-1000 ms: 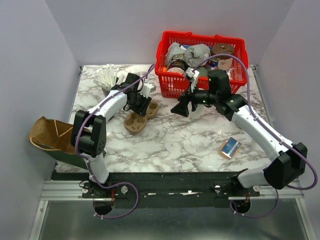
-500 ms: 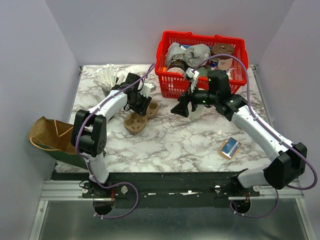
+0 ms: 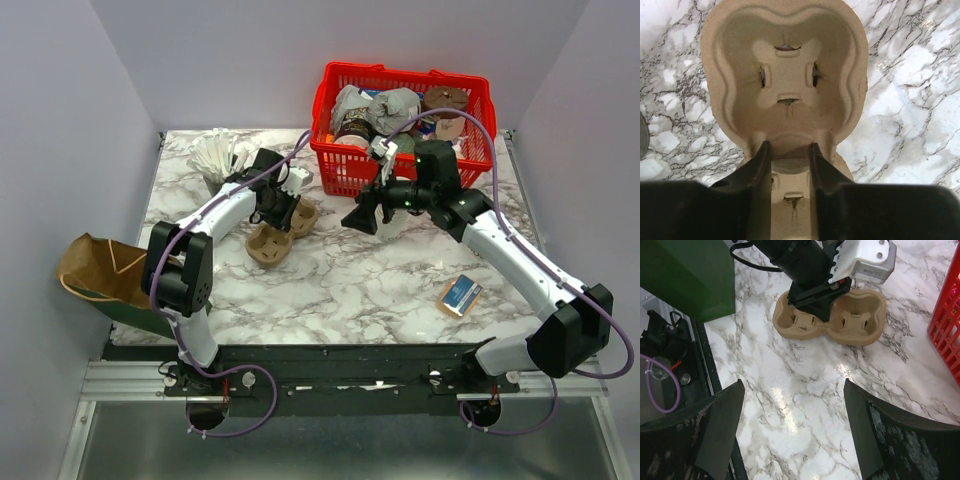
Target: Pack the takeout coffee
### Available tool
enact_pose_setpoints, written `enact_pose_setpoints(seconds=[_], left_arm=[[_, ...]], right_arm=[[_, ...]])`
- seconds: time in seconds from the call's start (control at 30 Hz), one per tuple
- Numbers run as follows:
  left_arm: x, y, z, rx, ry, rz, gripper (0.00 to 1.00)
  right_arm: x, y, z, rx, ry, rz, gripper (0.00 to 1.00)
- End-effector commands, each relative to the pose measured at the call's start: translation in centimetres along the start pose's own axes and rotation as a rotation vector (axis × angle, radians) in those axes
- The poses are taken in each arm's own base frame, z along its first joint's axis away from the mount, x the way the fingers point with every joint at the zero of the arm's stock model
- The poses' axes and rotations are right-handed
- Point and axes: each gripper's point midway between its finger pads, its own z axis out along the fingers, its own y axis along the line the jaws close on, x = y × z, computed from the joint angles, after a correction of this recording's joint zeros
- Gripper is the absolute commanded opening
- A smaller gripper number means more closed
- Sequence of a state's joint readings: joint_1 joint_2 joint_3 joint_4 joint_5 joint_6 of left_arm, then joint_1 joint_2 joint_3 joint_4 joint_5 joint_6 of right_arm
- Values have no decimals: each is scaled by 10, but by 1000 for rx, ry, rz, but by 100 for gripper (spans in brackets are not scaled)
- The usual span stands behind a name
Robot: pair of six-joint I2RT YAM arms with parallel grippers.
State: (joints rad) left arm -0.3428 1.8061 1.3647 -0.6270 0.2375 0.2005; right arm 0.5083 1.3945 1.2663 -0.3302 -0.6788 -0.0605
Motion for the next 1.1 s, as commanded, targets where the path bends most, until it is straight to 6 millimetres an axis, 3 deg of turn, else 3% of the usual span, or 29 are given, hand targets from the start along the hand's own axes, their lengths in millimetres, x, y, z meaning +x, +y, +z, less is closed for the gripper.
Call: enact_pose_setpoints(seconds=[0.0, 0.17, 0.4, 0.57, 0.63, 0.7, 0.8, 1.07], left_arm=[[-3, -1, -16, -4, -5, 3, 17], [-21, -12, -51, 130, -82, -77, 0], [-25, -19, -89, 267, -188, -213, 0], [-29, -23, -122, 351, -286, -293, 0], [-30, -27, -132, 384, -312, -349, 0], [-28, -26, -135, 399, -325, -390, 0], [-30, -29, -142, 438, -347, -420, 0], [-33, -30, -146, 494, -372, -509, 0]], right_arm=[[4, -1, 4, -27, -1, 2, 89], [13, -2, 21, -67, 26, 72, 84], [1, 8, 72, -73, 6, 128, 82], [-1, 1, 102, -90, -23, 319, 83], [7, -1, 115, -112, -3, 361, 83], [11, -4, 124, -114, 13, 410, 83], [-4, -5, 132, -136, -33, 430, 83], [2, -6, 146, -140, -22, 489, 85]])
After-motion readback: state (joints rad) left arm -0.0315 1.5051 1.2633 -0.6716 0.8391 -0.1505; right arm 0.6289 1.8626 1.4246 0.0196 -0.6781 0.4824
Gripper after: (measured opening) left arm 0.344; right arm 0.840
